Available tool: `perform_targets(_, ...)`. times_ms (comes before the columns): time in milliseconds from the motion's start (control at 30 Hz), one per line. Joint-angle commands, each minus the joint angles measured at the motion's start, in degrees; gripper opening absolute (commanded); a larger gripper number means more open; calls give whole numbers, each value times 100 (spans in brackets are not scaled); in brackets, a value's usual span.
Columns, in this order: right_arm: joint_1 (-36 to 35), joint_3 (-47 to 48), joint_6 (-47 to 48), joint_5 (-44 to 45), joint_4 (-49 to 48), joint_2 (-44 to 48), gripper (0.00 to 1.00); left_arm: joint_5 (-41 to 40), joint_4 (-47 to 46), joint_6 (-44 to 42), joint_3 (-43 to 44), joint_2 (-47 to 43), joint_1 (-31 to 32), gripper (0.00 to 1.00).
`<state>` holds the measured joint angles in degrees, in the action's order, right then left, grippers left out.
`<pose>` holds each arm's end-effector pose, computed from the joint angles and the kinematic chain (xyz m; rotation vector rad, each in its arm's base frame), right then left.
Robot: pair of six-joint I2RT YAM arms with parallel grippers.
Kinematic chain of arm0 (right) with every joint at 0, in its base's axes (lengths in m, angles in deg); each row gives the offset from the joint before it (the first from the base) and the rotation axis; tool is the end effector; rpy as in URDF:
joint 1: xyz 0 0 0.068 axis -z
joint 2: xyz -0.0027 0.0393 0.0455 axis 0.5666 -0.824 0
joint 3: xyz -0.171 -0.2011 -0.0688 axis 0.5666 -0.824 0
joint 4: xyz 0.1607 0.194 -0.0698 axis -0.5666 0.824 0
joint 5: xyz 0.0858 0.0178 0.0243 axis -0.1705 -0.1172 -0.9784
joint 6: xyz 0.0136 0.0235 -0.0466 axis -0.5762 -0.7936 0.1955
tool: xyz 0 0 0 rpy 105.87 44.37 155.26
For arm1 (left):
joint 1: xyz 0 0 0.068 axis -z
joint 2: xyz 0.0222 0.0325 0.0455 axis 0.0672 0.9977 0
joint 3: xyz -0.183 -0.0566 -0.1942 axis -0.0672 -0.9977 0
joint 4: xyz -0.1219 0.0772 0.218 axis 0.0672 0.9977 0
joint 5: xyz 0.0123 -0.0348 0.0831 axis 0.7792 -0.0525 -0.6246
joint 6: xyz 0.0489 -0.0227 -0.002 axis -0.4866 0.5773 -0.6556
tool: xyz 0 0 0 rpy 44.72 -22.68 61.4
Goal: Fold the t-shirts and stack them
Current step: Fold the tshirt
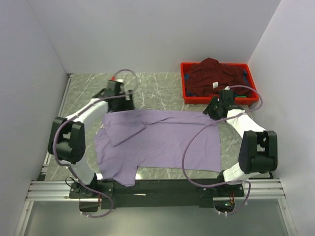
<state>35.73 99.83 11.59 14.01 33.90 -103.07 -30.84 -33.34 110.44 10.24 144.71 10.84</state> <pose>0.3203 -0.0037 0.2112 0.5984 2.3754 0.3251 0.3565 -0.0947 0.2294 -0.1824 2.4624 -0.3411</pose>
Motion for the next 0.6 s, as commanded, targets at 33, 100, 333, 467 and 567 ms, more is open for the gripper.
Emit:
perform_targets(33,-332,-356,208,282,121,673,57,-48,41,-1160,540,266,1216,84)
perform_targets(100,-490,-496,164,291,157,841,57,-189,199,-1511,918,504,1543,78)
perform_targets(333,-719,-989,-117,150,174,1790,57,110,375,-1742,1999,1610,2273,58)
perform_targets(467,-728,-1244,-188,255,166,2221,57,14,516,-1856,2535,2069,2485,55)
perform_targets(567,-736,-1358,-162,273,236,2424,57,-4,516,-1891,2694,2324,2529,51)
